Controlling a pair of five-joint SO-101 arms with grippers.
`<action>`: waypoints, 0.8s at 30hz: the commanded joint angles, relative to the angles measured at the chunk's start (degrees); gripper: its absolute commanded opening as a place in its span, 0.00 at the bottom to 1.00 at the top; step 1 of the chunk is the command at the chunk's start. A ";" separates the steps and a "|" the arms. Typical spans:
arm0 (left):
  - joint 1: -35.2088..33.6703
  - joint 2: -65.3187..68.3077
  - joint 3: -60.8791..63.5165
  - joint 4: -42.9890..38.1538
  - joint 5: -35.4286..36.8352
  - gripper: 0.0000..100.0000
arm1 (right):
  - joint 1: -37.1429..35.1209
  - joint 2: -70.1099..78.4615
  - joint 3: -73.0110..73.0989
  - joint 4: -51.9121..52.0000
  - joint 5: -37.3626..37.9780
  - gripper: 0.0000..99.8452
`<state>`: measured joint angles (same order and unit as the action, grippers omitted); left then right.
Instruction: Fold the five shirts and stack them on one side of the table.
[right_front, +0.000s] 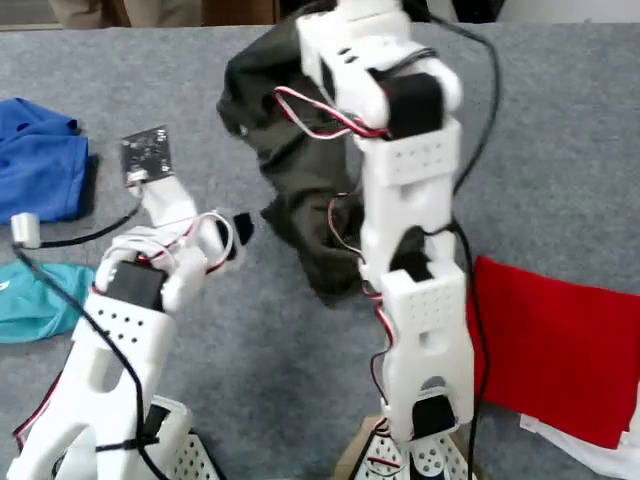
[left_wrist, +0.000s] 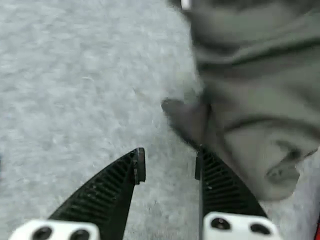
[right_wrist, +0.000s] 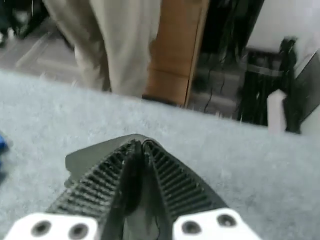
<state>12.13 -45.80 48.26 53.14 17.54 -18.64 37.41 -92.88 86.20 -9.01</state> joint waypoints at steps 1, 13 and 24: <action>2.99 3.47 -1.93 -0.97 0.44 0.18 | 0.84 -11.82 -2.33 -2.99 -0.44 0.03; 4.04 10.59 -7.65 3.25 0.35 0.18 | -1.27 -21.58 -1.89 -15.38 9.14 0.03; 0.18 10.59 -9.49 5.27 0.35 0.18 | -5.67 -10.59 -1.89 -29.54 22.51 0.03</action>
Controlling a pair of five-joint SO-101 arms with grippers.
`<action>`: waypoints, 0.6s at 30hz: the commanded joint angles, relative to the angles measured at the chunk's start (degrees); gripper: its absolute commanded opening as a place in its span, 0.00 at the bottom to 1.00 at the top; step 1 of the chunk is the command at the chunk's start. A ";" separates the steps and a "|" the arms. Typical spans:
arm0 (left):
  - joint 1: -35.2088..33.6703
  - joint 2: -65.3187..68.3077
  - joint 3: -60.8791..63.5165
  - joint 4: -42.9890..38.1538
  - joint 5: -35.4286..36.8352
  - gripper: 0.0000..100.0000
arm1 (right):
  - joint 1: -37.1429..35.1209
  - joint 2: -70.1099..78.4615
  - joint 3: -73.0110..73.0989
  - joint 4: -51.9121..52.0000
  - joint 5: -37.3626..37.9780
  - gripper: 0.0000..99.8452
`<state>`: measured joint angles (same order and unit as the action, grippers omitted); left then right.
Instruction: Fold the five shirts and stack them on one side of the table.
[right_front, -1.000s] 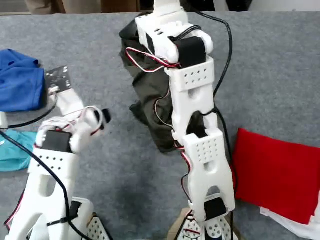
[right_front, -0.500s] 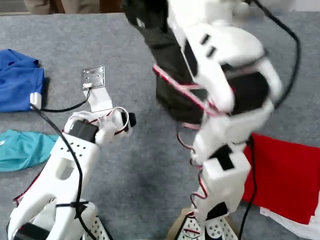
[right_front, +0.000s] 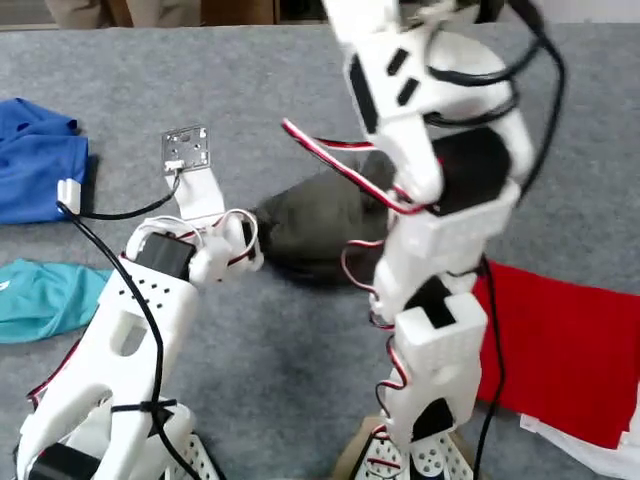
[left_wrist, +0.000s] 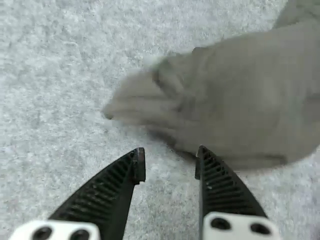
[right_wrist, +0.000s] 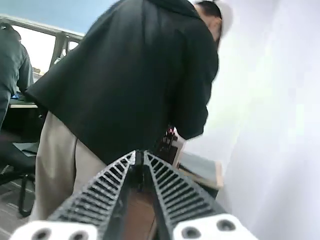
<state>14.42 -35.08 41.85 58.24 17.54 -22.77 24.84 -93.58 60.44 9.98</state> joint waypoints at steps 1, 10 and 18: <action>-2.99 -0.13 -3.08 0.26 0.35 0.18 | -1.54 3.21 -1.19 -4.22 4.57 0.03; -14.86 -0.13 -2.55 0.26 0.18 0.18 | 3.65 10.68 -1.45 12.04 5.27 0.03; -30.33 -0.04 -0.44 2.29 -8.00 0.18 | 8.22 11.56 -1.36 39.74 5.19 0.03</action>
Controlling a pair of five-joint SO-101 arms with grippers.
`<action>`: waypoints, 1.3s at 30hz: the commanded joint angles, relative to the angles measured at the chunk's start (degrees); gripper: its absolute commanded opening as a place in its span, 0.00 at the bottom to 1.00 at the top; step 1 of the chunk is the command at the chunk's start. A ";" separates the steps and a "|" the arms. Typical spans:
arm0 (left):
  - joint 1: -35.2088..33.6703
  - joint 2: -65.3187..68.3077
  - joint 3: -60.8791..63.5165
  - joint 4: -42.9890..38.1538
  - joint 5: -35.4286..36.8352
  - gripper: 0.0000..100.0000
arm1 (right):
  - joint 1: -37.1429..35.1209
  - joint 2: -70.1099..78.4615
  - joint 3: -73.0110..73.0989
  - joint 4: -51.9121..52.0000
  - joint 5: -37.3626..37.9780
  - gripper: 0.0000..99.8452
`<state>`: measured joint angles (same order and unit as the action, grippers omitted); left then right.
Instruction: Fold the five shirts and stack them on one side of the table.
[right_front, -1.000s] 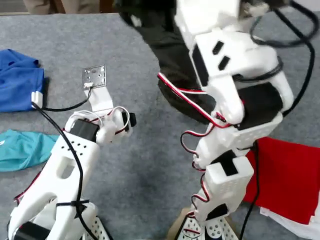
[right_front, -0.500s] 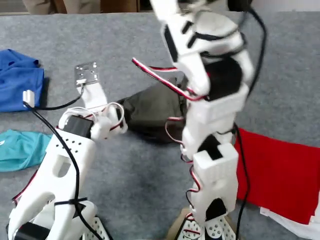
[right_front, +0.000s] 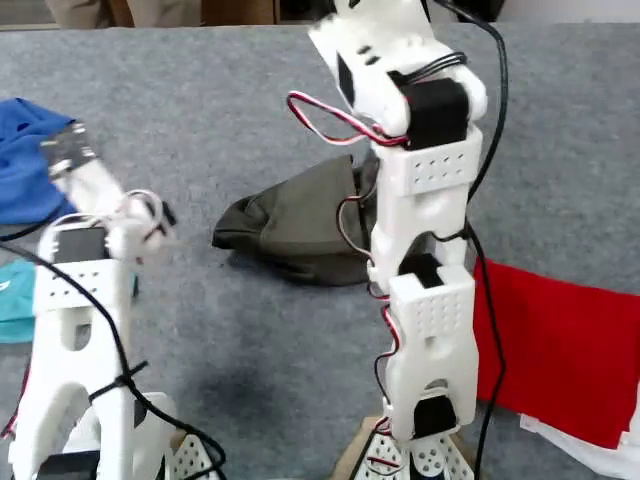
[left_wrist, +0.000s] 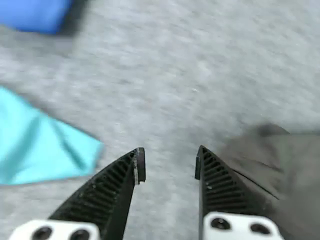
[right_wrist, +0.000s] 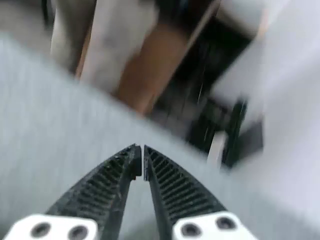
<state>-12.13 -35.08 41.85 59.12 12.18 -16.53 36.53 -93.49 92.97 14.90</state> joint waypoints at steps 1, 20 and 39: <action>-4.75 -0.13 0.09 1.93 -3.69 0.18 | 2.51 -0.13 -1.36 9.23 0.18 0.03; -10.02 0.48 16.62 -16.70 -3.60 0.18 | 6.37 -36.62 80.66 8.97 -6.59 0.03; -8.62 0.48 20.13 -21.80 -3.52 0.18 | -7.69 -31.96 99.47 -9.85 -30.42 0.26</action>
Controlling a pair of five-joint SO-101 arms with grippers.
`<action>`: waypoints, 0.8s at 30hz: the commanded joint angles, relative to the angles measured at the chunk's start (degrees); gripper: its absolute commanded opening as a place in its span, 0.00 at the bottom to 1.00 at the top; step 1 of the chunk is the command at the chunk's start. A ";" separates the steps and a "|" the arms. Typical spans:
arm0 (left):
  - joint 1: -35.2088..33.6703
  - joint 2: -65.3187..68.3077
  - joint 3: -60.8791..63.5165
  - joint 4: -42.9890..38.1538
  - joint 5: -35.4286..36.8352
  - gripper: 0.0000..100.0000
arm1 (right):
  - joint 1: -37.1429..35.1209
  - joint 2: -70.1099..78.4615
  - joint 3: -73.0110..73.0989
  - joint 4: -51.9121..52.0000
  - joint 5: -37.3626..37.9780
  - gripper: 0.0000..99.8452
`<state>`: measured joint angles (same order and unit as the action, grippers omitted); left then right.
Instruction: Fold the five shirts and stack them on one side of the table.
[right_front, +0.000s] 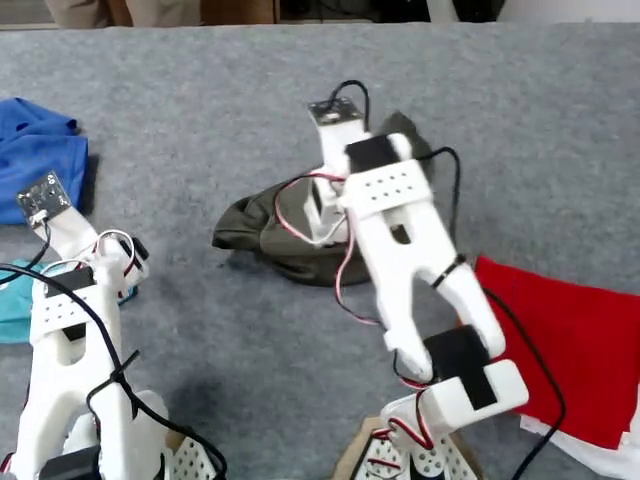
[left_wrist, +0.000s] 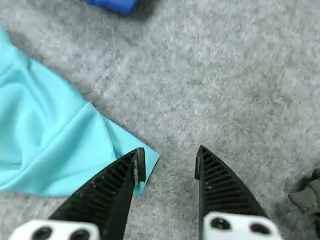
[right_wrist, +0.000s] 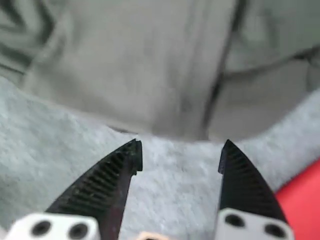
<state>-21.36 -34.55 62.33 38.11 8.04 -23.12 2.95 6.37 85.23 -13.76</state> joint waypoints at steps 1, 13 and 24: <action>0.62 -0.04 -0.35 -0.79 0.62 0.18 | -1.10 3.56 -0.57 -2.37 -2.37 0.26; 0.62 -0.04 -0.35 -0.79 0.62 0.18 | 1.80 12.79 -7.69 -2.29 -3.08 0.26; 0.70 -0.04 -0.26 -0.88 0.62 0.18 | 1.54 12.70 -11.03 5.98 -0.18 0.13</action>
<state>-21.36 -34.55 62.33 38.11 8.04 -22.15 15.60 -1.10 87.96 -15.08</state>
